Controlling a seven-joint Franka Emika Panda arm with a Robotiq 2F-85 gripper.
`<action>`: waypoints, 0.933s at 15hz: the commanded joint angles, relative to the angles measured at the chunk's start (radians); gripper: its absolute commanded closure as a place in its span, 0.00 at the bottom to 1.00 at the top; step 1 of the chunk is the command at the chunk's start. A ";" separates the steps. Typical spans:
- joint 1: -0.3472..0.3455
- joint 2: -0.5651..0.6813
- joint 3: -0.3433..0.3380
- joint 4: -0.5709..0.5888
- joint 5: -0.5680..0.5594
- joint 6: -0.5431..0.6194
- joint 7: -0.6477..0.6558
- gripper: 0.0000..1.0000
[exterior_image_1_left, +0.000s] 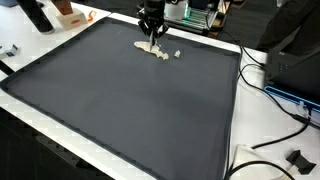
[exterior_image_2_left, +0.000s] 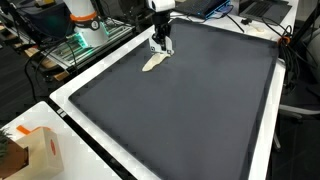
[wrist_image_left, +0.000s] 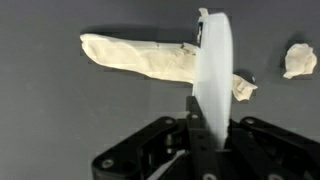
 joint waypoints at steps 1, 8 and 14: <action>-0.008 0.040 -0.011 0.005 0.021 0.042 -0.033 0.99; -0.009 0.091 -0.028 0.018 0.001 0.044 -0.021 0.99; -0.017 0.074 -0.012 -0.042 0.052 0.066 -0.085 0.99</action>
